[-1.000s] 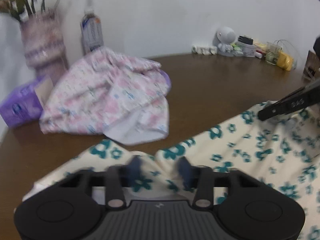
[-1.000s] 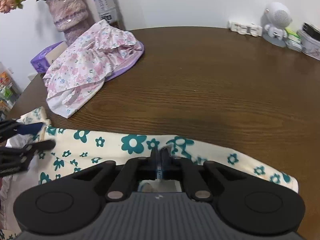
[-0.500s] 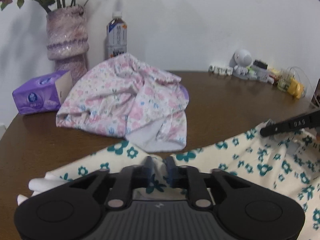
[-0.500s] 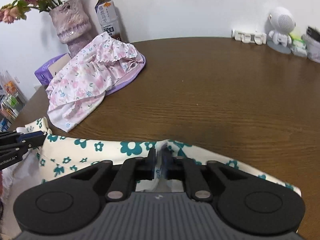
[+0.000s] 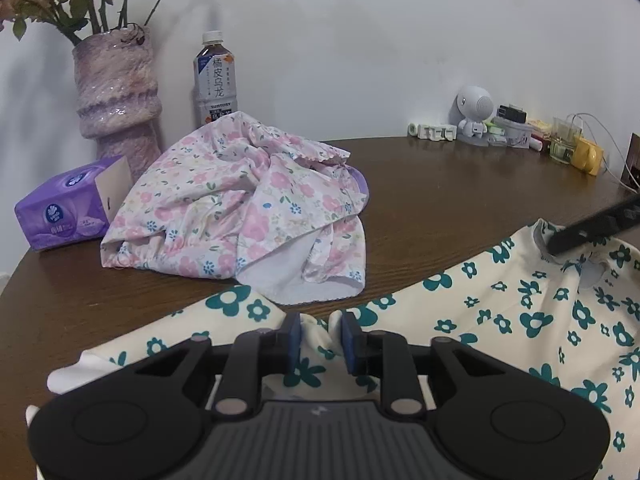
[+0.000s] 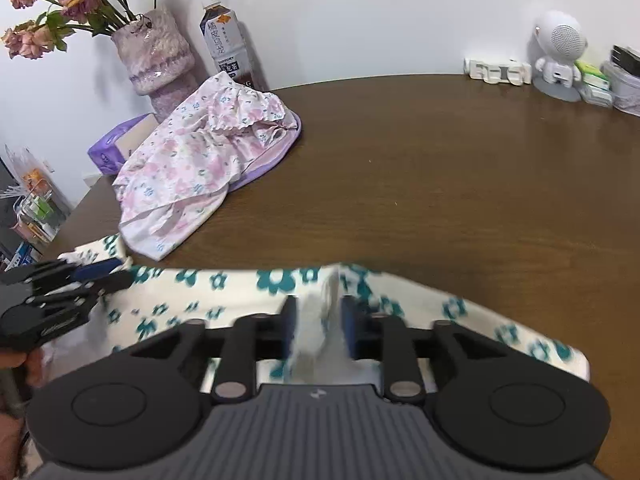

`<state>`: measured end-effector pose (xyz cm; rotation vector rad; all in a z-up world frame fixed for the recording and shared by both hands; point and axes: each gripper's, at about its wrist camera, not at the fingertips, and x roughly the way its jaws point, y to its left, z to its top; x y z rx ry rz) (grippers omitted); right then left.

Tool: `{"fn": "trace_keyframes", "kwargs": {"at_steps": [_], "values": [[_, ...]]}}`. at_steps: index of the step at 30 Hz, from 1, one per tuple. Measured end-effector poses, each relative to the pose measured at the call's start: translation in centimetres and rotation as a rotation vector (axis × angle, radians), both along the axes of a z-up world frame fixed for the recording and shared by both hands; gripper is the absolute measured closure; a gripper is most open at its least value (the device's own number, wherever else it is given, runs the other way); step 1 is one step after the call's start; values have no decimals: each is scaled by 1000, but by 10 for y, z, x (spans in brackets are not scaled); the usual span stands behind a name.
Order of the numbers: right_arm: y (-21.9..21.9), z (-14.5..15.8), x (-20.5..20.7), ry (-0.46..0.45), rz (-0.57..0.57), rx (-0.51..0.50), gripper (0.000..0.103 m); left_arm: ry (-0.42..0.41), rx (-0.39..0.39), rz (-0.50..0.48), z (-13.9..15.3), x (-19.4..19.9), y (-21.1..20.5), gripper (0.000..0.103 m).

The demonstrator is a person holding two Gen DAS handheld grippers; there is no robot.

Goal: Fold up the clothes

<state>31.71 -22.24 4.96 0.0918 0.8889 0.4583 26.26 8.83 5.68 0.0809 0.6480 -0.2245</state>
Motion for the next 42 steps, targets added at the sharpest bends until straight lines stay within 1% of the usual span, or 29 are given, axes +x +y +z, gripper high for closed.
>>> {"fn": "trace_keyframes", "kwargs": {"at_steps": [1, 4, 5, 9, 12, 14, 15, 16, 17, 18, 19, 20, 22, 24, 25, 26, 27, 28, 29, 31, 34, 36, 40, 41, 42], "values": [[-2, 1, -6, 5, 12, 1, 70, 4, -10, 1, 2, 0, 1, 80], [-8, 4, -23, 14, 47, -5, 63, 4, -41, -13, 13, -8, 1, 75], [-10, 5, -30, 8, 55, -26, 63, 4, -47, -28, 17, -13, 0, 72], [-20, 6, -54, -33, 65, -130, 63, 12, -50, -115, 30, -38, -11, 68], [-21, -2, -56, -18, 68, -154, 62, 26, -41, -169, 30, -56, -29, 67], [-16, -7, -58, -27, 81, -197, 63, 37, -35, -203, 29, -67, -41, 66], [-14, -10, -60, -31, 88, -219, 66, 45, -34, -219, 27, -74, -47, 67], [-11, -10, -64, -52, 96, -257, 82, 53, -31, -229, 24, -80, -53, 67], [-10, -9, -67, -55, 102, -268, 96, 59, -29, -234, 22, -86, -58, 69], [-9, -9, -71, -57, 108, -278, 102, 65, -28, -240, 20, -92, -61, 69], [-9, -8, -74, -58, 116, -292, 102, 67, -28, -244, 18, -97, -64, 69], [-9, -7, -76, -58, 124, -306, 102, 69, -31, -248, 16, -102, -66, 69], [-16, -5, -80, -44, 115, -297, 102, 76, -43, -251, 14, -108, -67, 69], [-23, -2, -84, -32, 93, -266, 96, 90, -56, -261, 13, -113, -67, 67], [-29, 1, -87, -25, 82, -235, 90, 99, -61, -267, 12, -116, -68, 66], [-34, 4, -93, -21, 78, -210, 81, 108, -64, -274, 11, -119, -68, 63], [-35, 8, -101, -23, 86, -199, 77, 116, -64, -279, 11, -122, -68, 62], [-37, 11, -109, -26, 95, -189, 70, 124, -64, -280, 11, -126, -68, 61], [-38, 14, -119, -30, 97, -186, 67, 131, -64, -282, 11, -130, -68, 60], [-38, 20, -140, -42, 95, -179, 67, 139, -66, -296, 13, -140, -67, 60], [-38, 26, -173, -38, 125, -120, 67, 152, -44, -308, 13, -155, -67, 60], [-35, 22, -187, 1, 143, -102, 67, 163, -24, -307, 12, -164, -68, 59], [-31, 5, -194, 54, 136, -101, 67, 190, -2, -300, 6, -174, -67, 59], [-30, 1, -195, 67, 134, -100, 68, 187, 3, -298, 6, -177, -67, 60], [-29, -4, -197, 80, 132, -100, 69, 185, 8, -299, 6, -180, -67, 63]]}}
